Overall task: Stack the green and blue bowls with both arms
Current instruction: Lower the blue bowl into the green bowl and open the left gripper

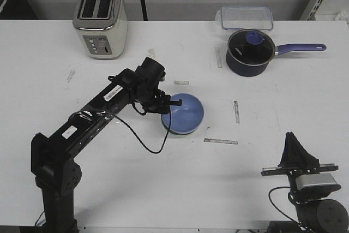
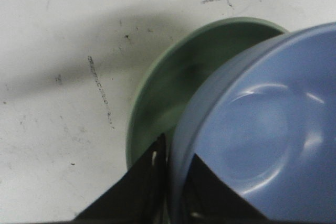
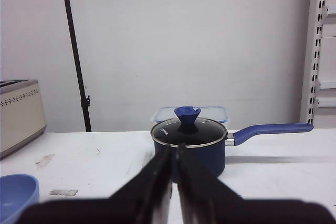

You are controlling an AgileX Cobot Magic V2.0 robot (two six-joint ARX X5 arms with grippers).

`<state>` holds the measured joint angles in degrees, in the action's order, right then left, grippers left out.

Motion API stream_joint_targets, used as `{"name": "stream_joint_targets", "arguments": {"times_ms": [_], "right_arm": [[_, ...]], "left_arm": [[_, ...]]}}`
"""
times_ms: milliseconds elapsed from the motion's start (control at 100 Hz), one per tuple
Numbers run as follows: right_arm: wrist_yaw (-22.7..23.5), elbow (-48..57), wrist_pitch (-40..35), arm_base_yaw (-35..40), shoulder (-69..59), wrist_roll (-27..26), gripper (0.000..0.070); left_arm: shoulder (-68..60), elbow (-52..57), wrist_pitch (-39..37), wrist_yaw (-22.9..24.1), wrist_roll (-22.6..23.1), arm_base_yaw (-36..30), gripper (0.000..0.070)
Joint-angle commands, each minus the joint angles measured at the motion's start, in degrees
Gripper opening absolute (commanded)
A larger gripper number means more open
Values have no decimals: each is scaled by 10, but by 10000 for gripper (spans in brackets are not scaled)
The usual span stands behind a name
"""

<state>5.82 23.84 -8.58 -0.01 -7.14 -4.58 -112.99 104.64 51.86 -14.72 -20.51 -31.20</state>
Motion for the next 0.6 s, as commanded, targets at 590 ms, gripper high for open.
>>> {"name": "stream_joint_targets", "arguments": {"times_ms": [590], "right_arm": [[0,-2,5,0,1,-5,7]], "left_arm": [[52,16,-6,1,-1,-8,211]]}}
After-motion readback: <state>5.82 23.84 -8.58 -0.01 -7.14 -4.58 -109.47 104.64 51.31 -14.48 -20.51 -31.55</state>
